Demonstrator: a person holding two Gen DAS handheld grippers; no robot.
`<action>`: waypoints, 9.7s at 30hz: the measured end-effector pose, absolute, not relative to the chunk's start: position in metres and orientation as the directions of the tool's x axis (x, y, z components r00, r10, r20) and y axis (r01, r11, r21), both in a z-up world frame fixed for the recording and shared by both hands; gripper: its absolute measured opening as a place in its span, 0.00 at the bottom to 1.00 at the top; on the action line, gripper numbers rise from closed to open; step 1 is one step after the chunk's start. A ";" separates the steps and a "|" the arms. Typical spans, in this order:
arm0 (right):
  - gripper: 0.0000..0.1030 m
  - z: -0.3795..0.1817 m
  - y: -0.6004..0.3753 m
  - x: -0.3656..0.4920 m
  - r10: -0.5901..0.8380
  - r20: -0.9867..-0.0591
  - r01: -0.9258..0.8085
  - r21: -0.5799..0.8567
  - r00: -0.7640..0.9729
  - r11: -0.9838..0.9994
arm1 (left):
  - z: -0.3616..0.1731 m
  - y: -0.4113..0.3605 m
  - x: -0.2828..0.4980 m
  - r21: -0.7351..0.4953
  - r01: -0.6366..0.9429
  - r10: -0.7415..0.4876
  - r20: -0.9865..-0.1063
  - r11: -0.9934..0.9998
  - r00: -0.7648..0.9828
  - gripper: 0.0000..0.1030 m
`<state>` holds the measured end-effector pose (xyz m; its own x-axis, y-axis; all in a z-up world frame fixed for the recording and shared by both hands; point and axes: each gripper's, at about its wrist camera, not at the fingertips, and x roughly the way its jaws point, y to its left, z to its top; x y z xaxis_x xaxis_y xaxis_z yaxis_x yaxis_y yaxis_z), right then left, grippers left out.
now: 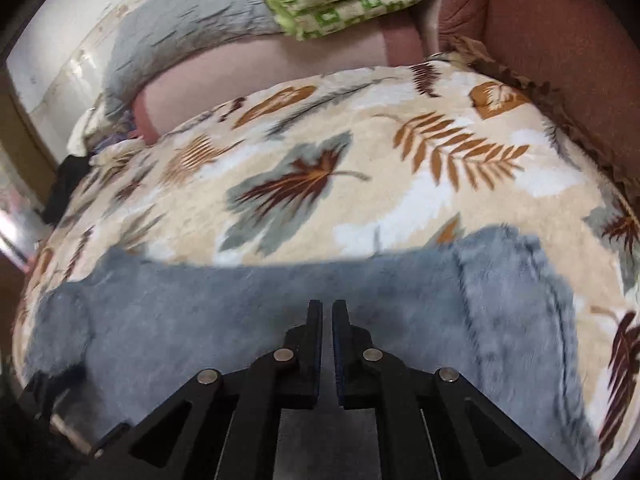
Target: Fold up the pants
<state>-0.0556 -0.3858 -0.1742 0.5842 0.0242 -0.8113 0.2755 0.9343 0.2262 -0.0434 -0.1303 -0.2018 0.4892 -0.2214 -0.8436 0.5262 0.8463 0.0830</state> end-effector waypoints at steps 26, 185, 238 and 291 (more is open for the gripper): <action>0.08 -0.193 -0.311 -0.118 -0.067 -0.826 0.345 0.159 0.560 0.925 | -0.042 -0.053 -0.109 0.171 0.236 -0.085 -0.612 0.957 0.786 1.00; 1.00 0.056 -0.279 -0.195 -0.430 -0.464 0.337 -0.272 0.774 0.901 | 0.035 0.055 -0.105 0.050 0.020 0.004 -0.433 0.999 0.901 1.00; 1.00 0.297 -0.432 -0.549 -0.857 0.033 0.828 0.244 0.514 0.505 | 0.056 0.071 -0.149 0.075 0.083 -0.049 -0.374 0.994 0.926 1.00; 1.00 -0.162 -0.390 -0.166 0.017 -0.835 0.146 0.116 0.550 0.983 | -0.158 0.071 -0.002 0.273 -0.049 0.271 -0.882 0.961 0.385 1.00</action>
<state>-0.1664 -0.3899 -0.1621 0.5504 0.0168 -0.8347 0.1455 0.9826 0.1157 -0.0017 0.0708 -0.1575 0.3849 0.2707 -0.8824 -0.0494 0.9607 0.2731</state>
